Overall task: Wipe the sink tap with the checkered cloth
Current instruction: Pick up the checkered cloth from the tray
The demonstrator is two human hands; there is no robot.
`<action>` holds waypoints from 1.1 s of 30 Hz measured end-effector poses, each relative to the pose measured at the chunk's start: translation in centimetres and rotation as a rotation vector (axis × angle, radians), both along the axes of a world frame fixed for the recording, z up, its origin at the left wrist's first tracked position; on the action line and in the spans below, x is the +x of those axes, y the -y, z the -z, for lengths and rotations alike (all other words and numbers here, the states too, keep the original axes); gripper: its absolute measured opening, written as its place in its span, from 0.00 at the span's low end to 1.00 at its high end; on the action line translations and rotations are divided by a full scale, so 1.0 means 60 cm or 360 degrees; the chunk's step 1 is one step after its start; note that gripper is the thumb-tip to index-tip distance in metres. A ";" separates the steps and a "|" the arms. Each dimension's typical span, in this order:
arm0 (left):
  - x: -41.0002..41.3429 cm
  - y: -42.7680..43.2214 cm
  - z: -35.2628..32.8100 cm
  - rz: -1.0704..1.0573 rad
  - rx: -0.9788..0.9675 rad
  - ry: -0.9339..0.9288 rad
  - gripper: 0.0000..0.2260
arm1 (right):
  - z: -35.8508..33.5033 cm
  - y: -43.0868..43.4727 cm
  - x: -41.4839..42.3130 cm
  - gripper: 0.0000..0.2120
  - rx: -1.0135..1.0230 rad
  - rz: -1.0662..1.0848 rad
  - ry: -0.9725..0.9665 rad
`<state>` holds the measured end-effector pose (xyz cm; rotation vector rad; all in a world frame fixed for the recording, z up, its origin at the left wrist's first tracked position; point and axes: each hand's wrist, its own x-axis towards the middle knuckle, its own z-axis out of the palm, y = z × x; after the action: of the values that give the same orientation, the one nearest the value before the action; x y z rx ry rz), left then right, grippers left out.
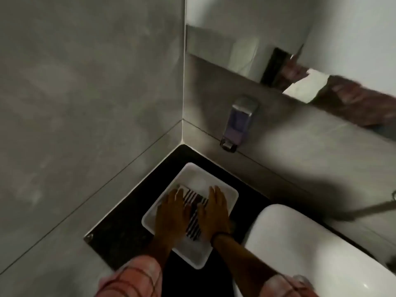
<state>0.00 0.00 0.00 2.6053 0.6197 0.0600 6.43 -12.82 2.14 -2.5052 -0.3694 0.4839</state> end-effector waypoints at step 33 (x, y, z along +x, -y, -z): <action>0.037 0.274 -0.111 0.0477 -0.0511 0.0277 0.28 | -0.257 0.413 -0.145 0.27 0.1932 0.1720 -0.1260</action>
<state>2.23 -16.47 6.66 2.3202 0.1574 0.0833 -2.30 -37.60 17.56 -0.9308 0.7600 0.4930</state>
